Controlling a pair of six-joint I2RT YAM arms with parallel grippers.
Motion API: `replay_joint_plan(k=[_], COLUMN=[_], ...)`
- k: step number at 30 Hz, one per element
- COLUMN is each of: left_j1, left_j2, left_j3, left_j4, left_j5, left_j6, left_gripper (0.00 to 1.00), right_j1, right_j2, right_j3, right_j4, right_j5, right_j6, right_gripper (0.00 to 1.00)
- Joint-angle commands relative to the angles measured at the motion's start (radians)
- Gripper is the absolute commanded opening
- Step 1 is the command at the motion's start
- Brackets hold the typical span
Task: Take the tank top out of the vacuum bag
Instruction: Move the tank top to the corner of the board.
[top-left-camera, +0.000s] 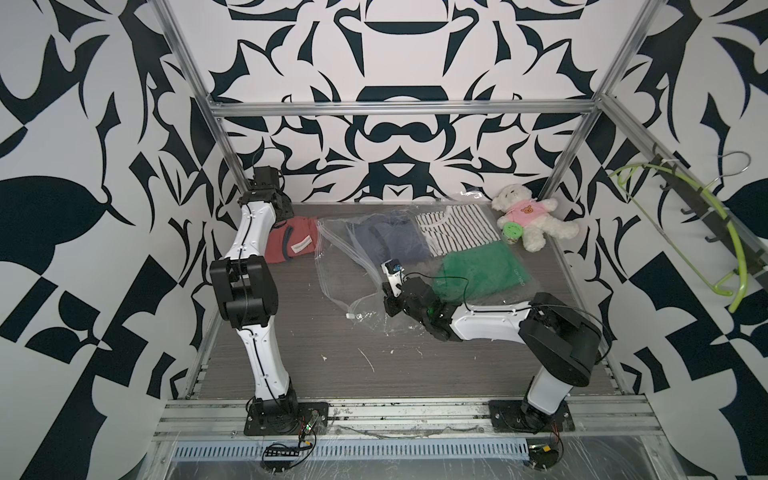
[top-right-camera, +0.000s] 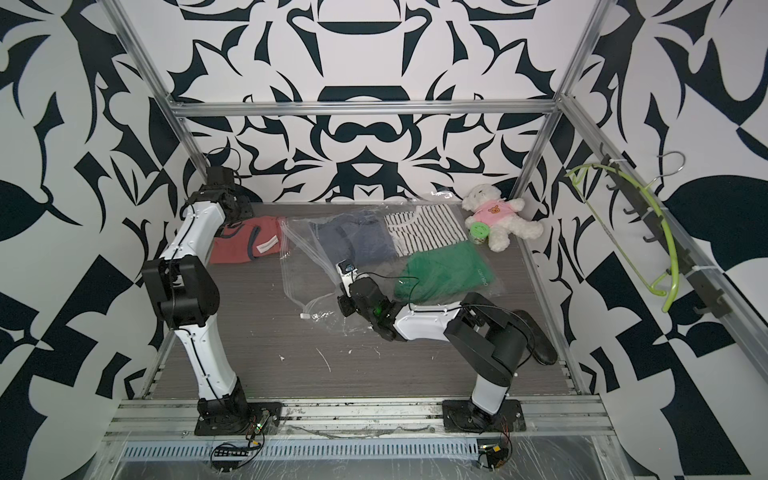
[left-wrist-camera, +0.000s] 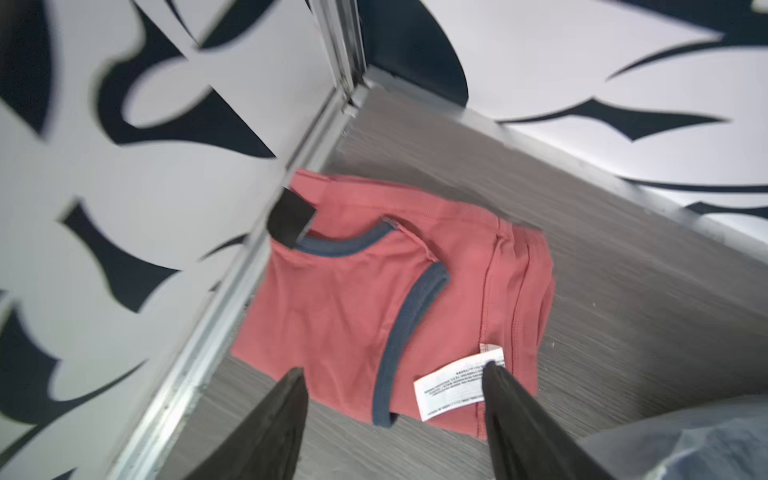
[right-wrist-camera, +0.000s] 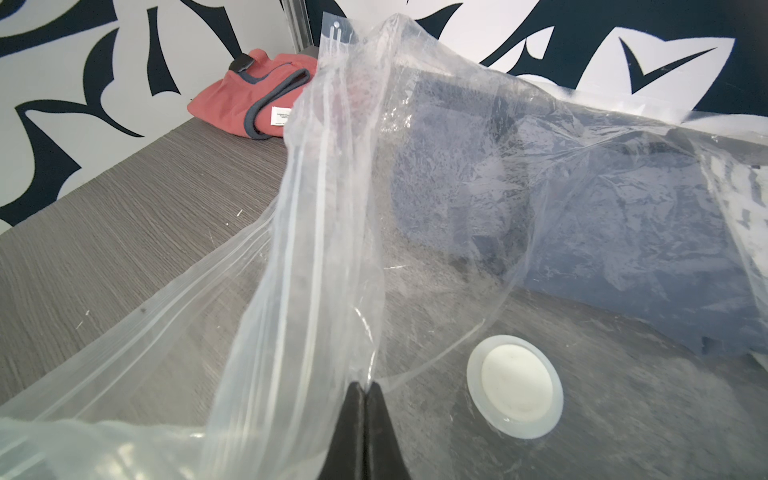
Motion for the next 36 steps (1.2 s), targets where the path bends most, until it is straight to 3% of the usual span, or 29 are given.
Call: replay_joint_plan(k=[1,22,36], left_j1=[0.022,0.044,0.044], left_j2=[0.117,0.460,0.590], left_j3=[-0.004,0.328,0.479], left_j4=[-0.083,-0.191,-0.062], left_j5=[0.032,0.080,0.191], left_j6=[-0.020,0.147,0.112], left_gripper=[0.72,0.73,0.74], right_j1=[-0.007,-0.007,-0.008], right_j2=[-0.038,-0.047,-0.041], right_j3=[-0.007,-0.015,-0.011], right_j4=[0.045,0.055,0.062], right_j5=[0.027,0.050,0.067], right_j6=[-0.015,-0.032,-0.049], right_gripper=[0.00,0.00,0.00])
